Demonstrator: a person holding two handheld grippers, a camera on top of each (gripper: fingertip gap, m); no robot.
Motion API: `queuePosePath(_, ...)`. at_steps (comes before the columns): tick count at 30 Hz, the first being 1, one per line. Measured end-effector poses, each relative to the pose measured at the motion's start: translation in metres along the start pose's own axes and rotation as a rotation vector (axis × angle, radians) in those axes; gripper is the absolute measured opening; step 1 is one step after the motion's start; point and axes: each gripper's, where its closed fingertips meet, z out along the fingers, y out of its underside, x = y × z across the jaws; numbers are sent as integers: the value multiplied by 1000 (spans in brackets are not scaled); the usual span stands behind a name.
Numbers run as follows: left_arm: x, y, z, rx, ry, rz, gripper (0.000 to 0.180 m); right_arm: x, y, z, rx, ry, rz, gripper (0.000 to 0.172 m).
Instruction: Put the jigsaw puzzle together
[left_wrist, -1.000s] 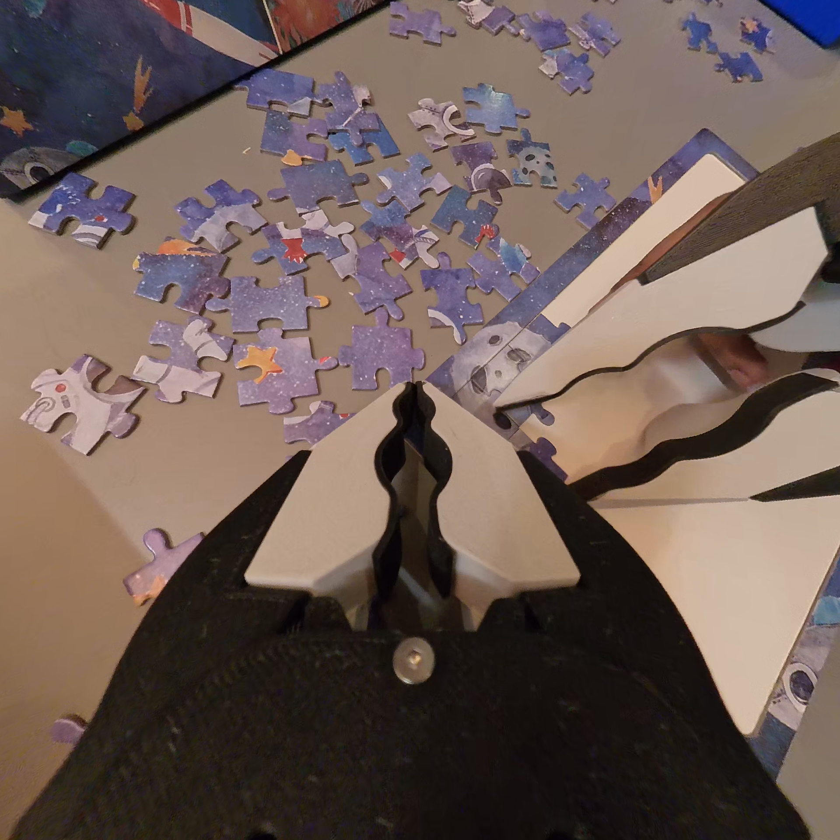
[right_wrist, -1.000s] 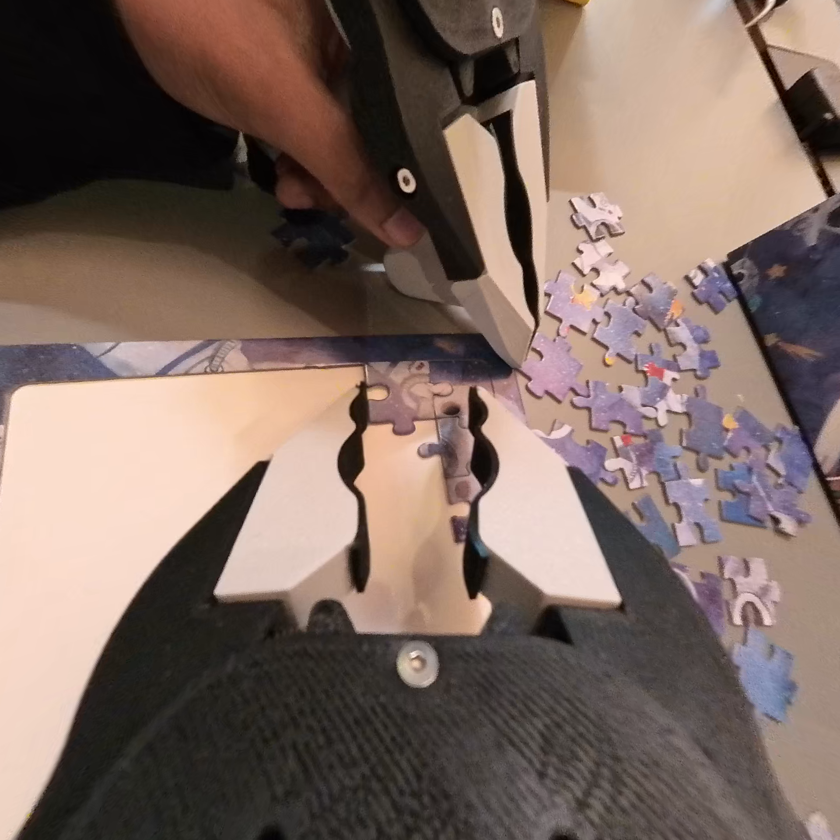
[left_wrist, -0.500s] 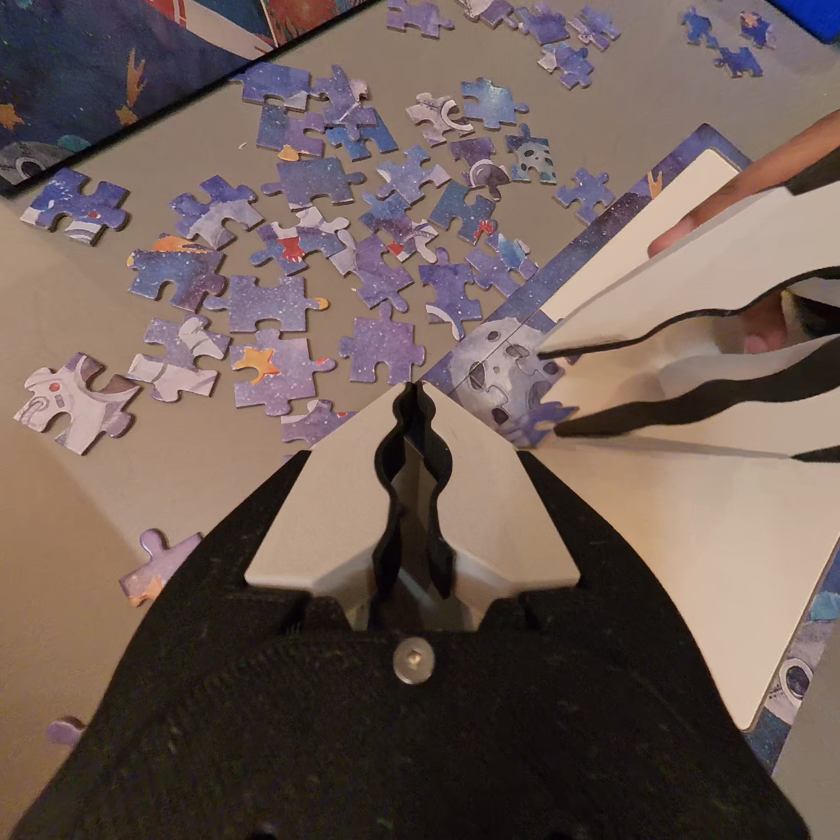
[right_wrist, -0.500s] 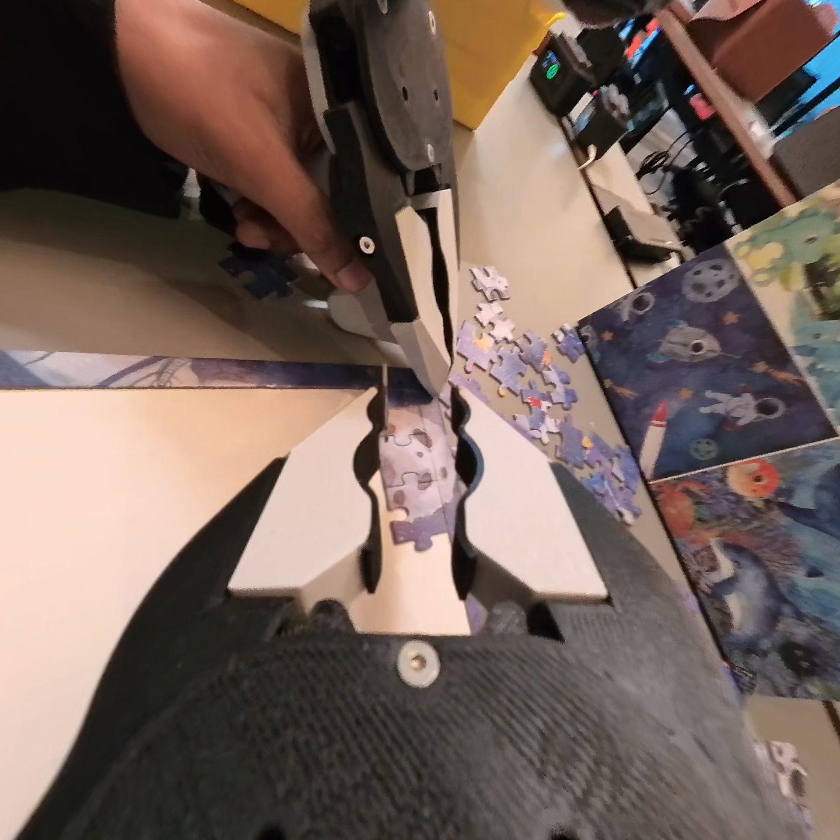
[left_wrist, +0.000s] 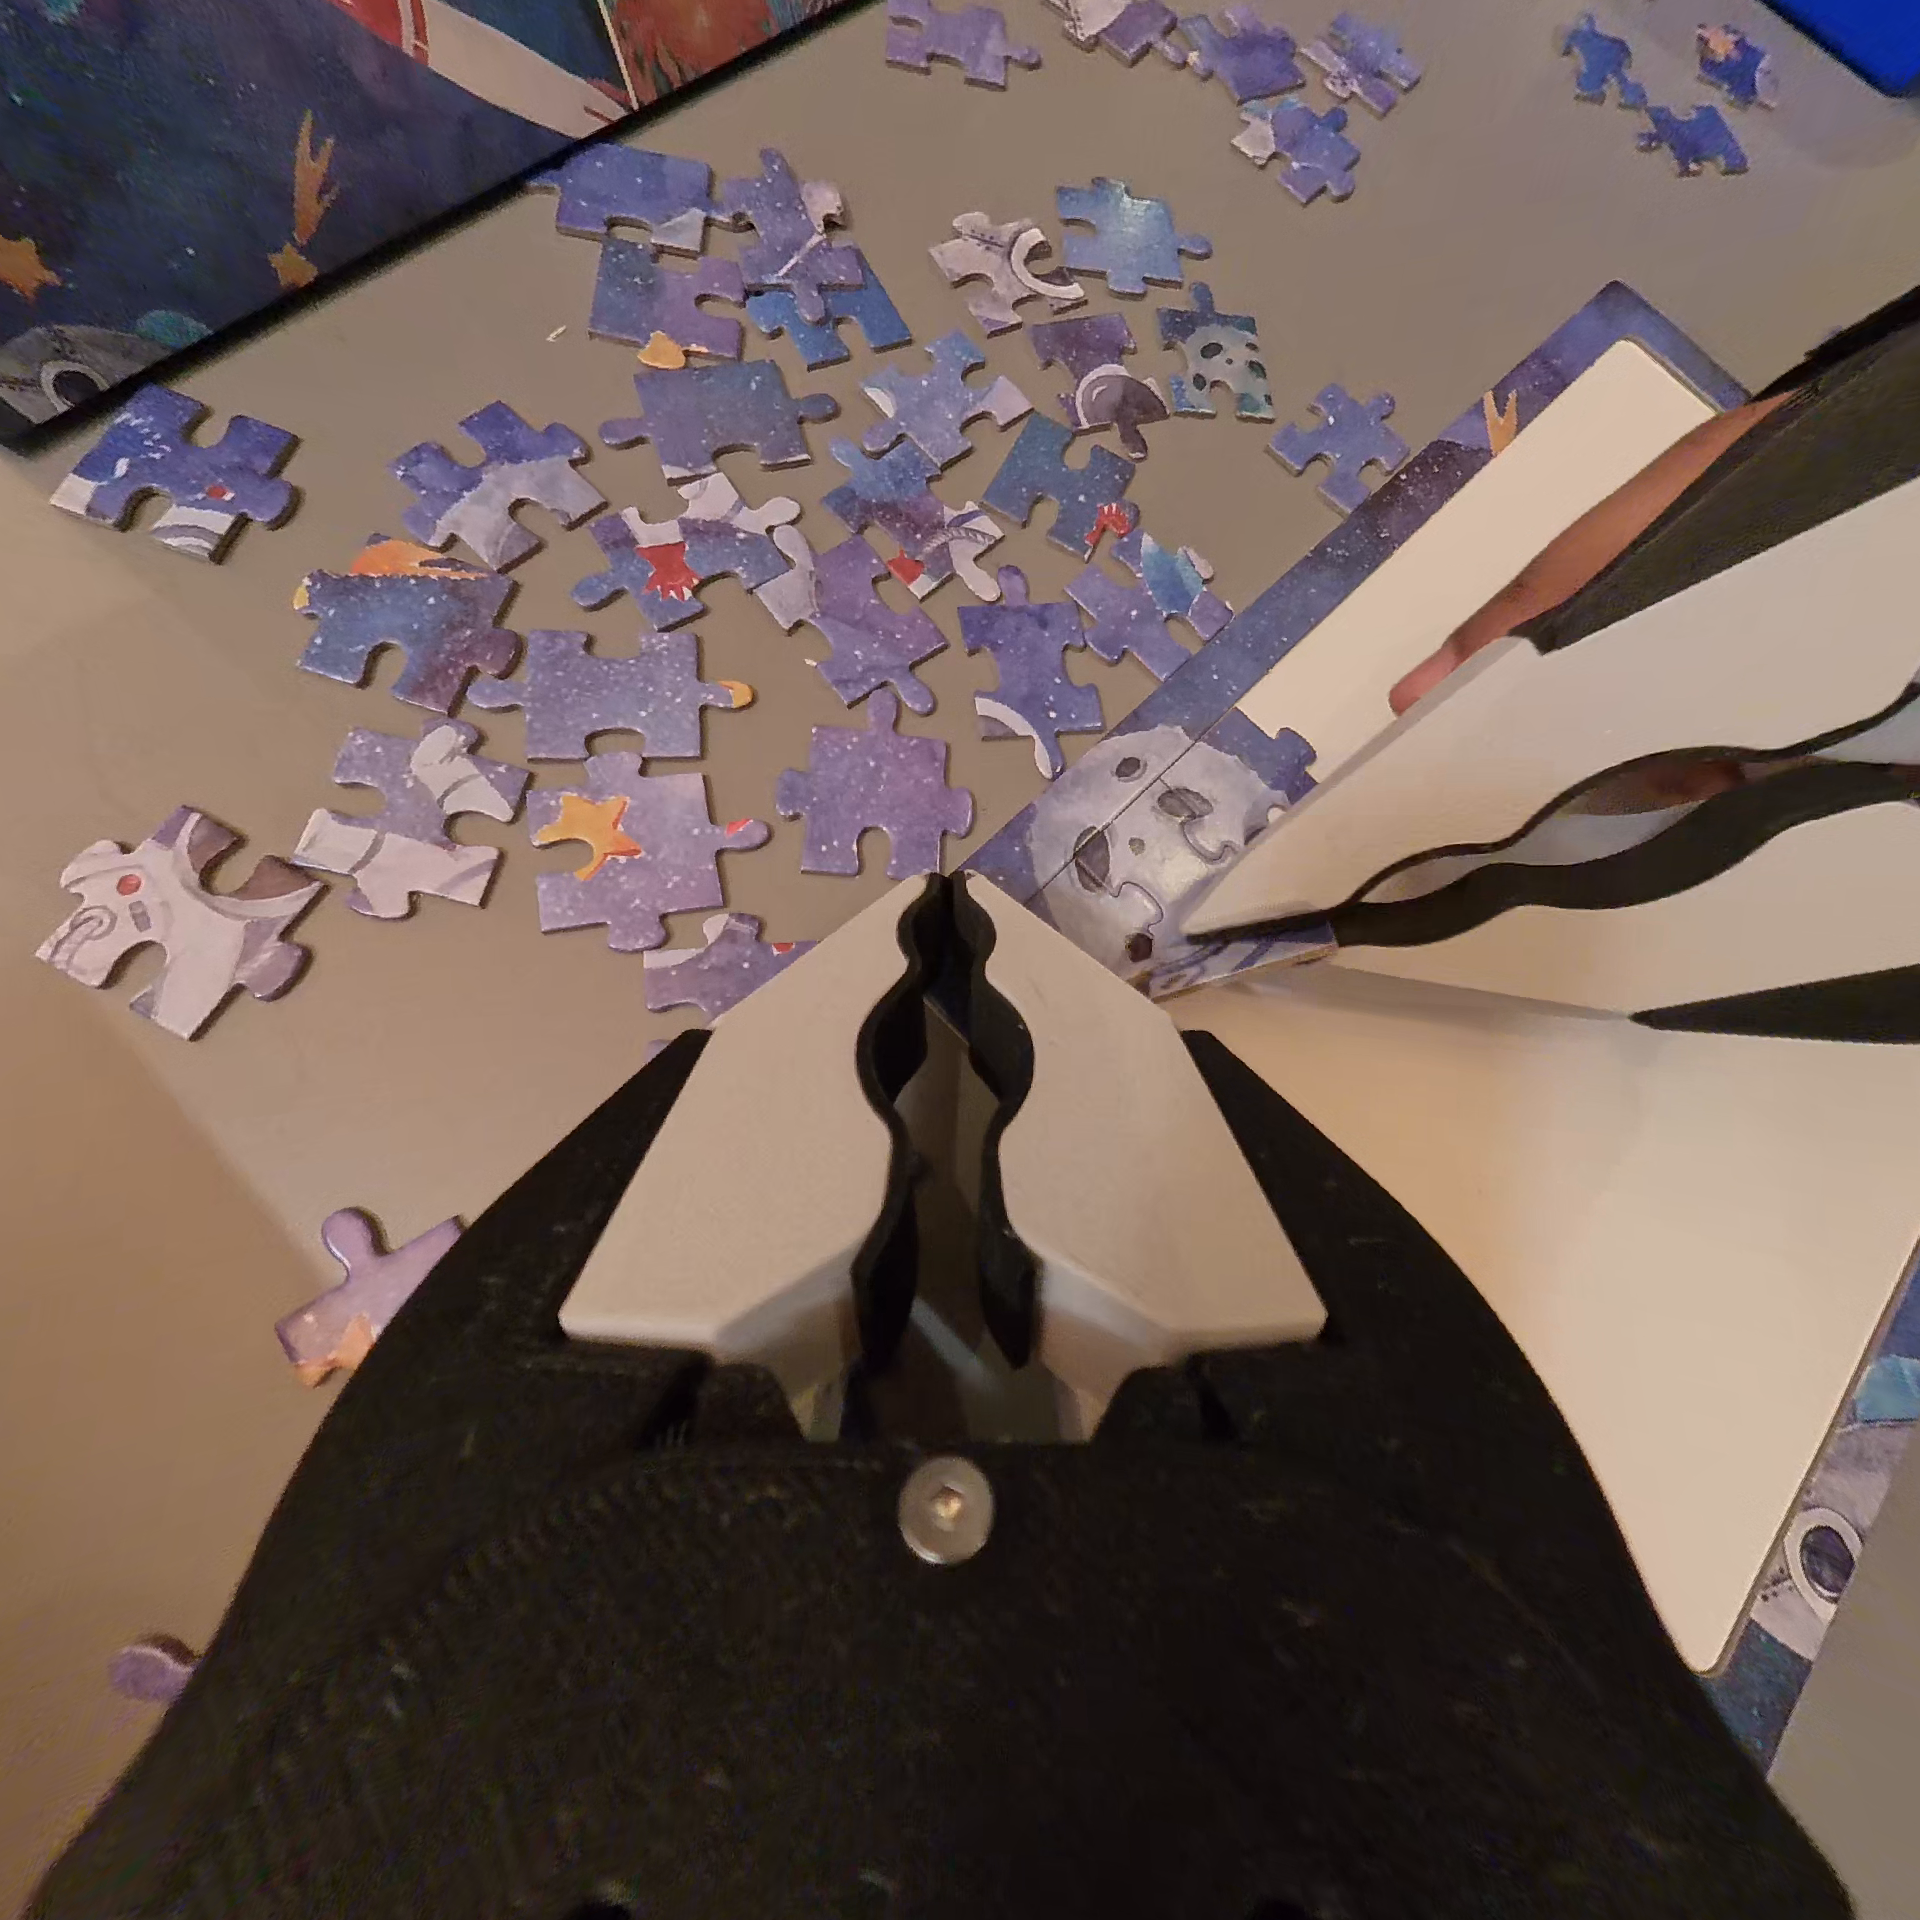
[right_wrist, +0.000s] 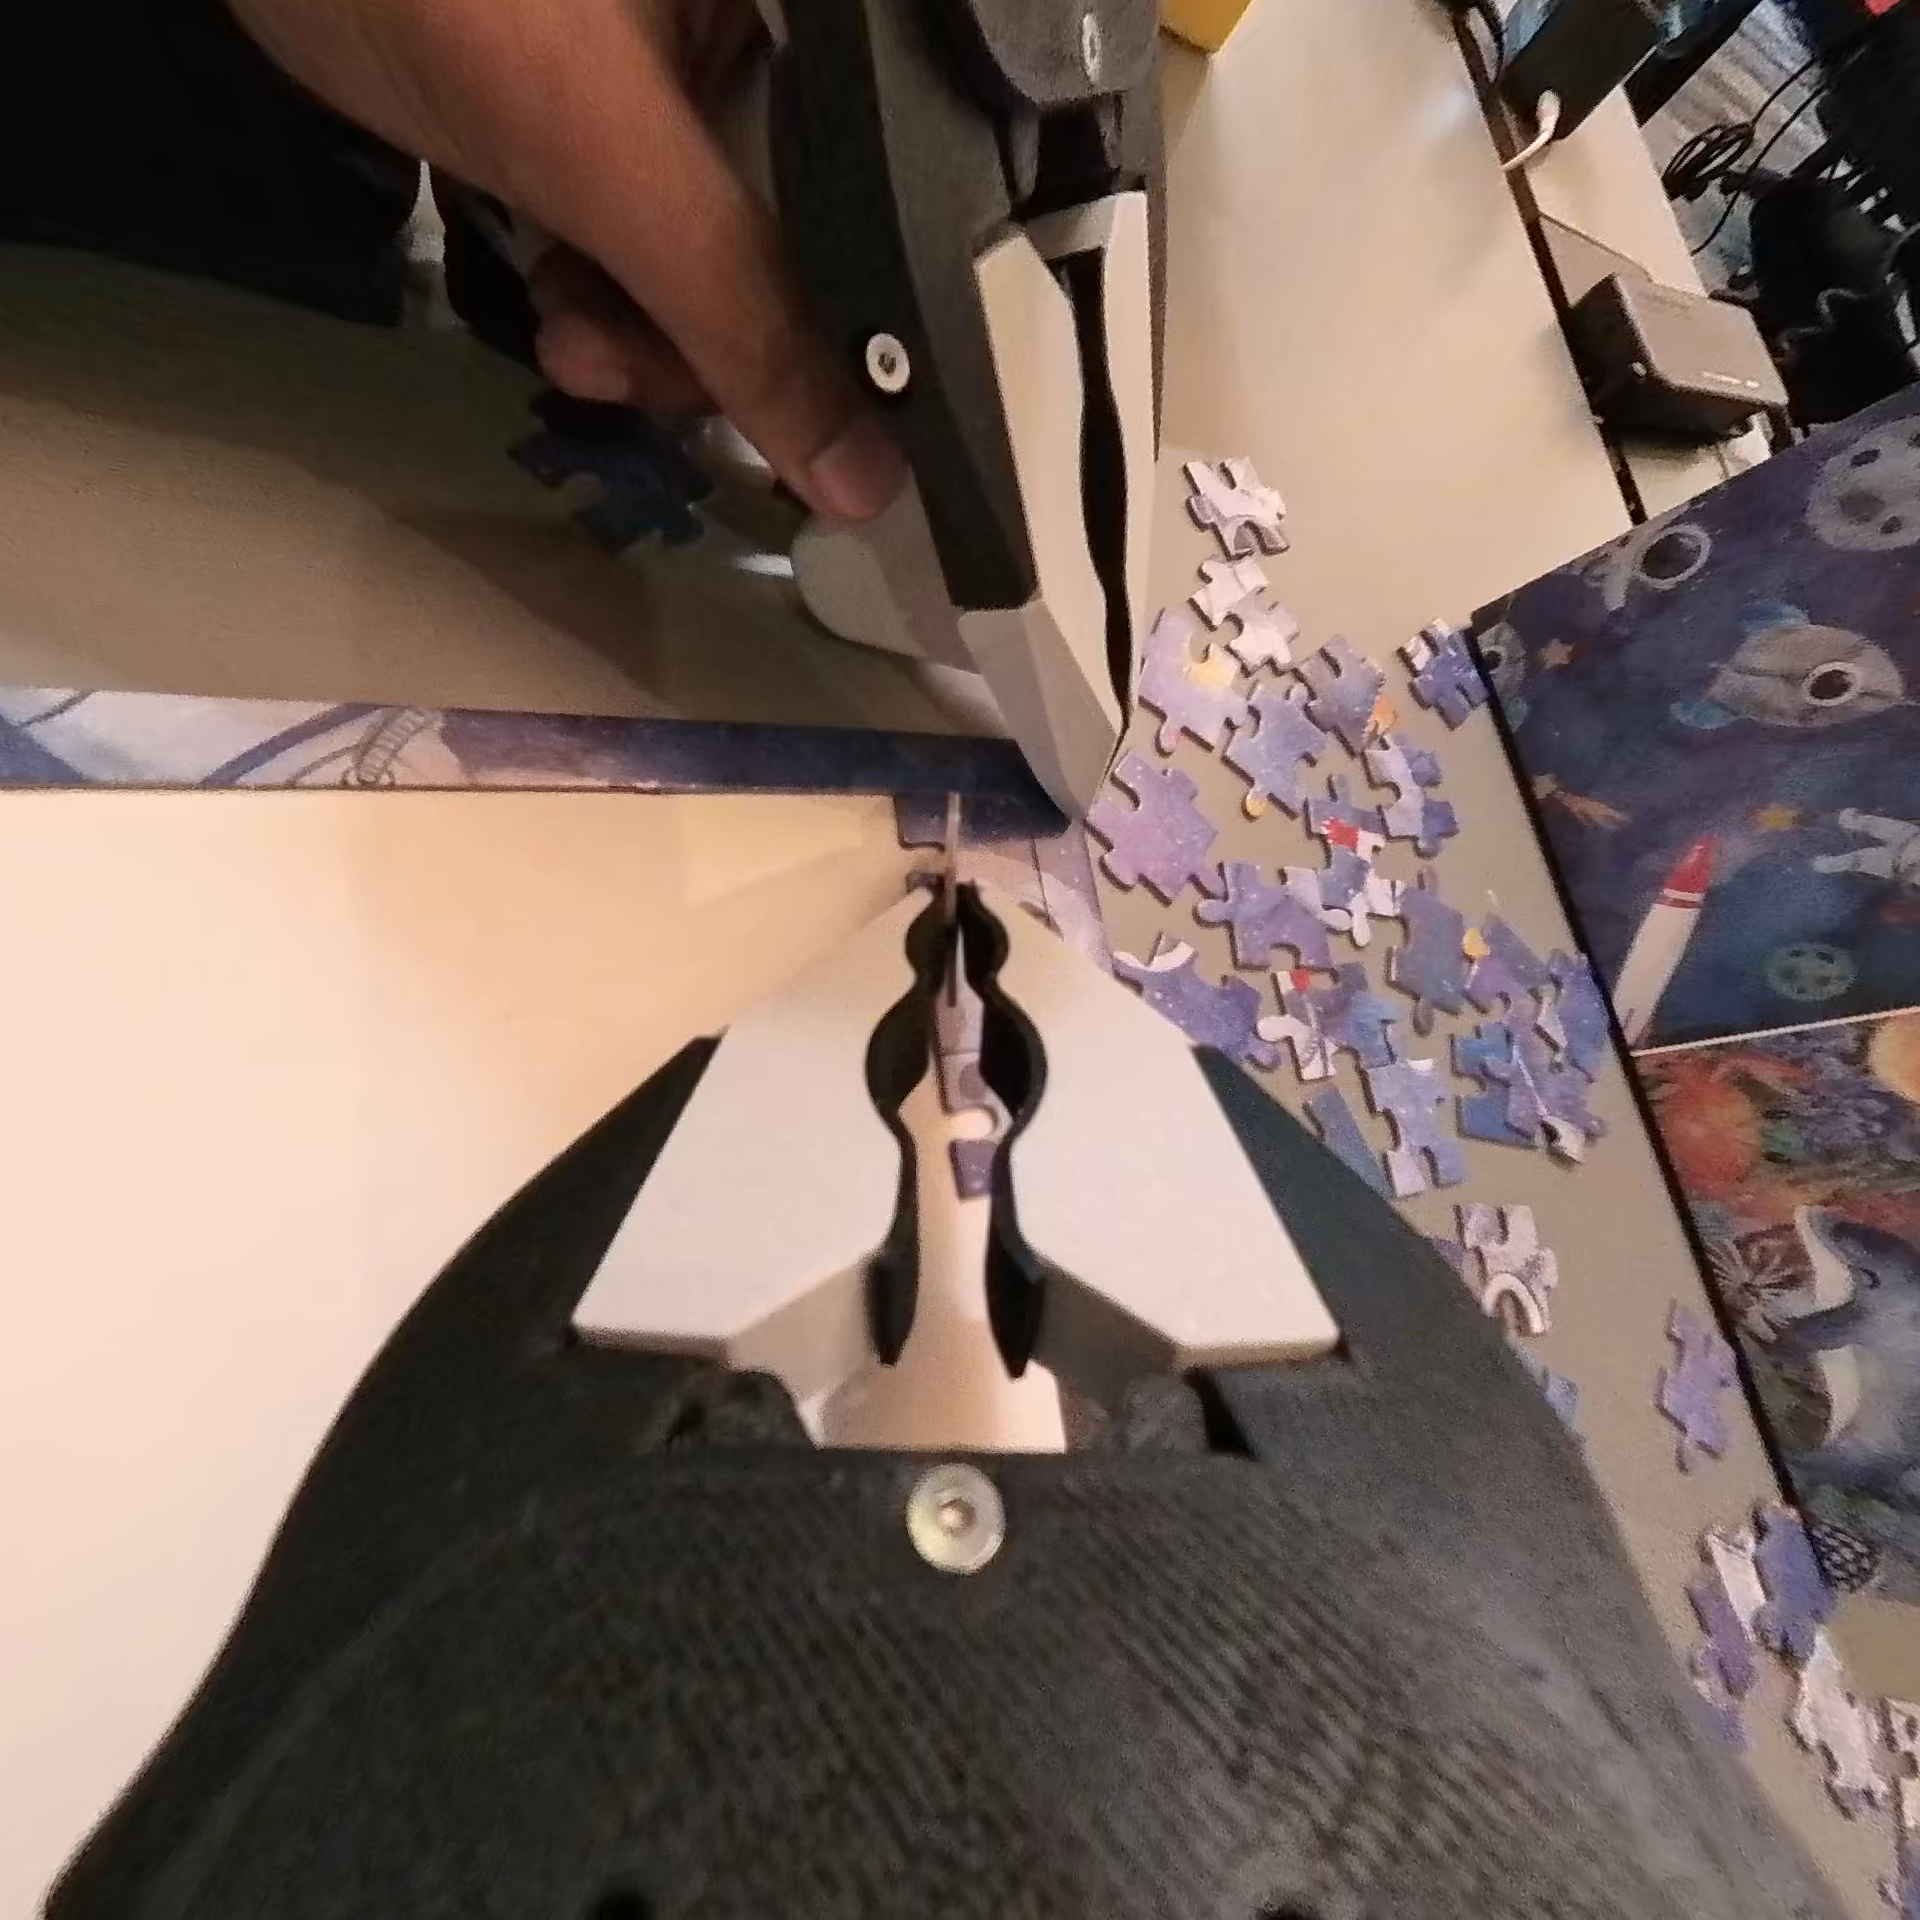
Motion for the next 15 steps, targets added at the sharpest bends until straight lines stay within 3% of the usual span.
queuePosePath(4,0,0,0,-1,-2,1,0,10,-9,-11,61,22,45,0)
queuePosePath(7,0,0,0,2,-4,1,0,42,2,-32,54,142,49,0)
queuePosePath(11,-2,-4,-3,33,-10,-8,0,102,56,-73,-83,364,32,0)
queuePosePath(15,-9,-12,-8,94,-43,-24,0,123,111,-97,-198,360,47,0)
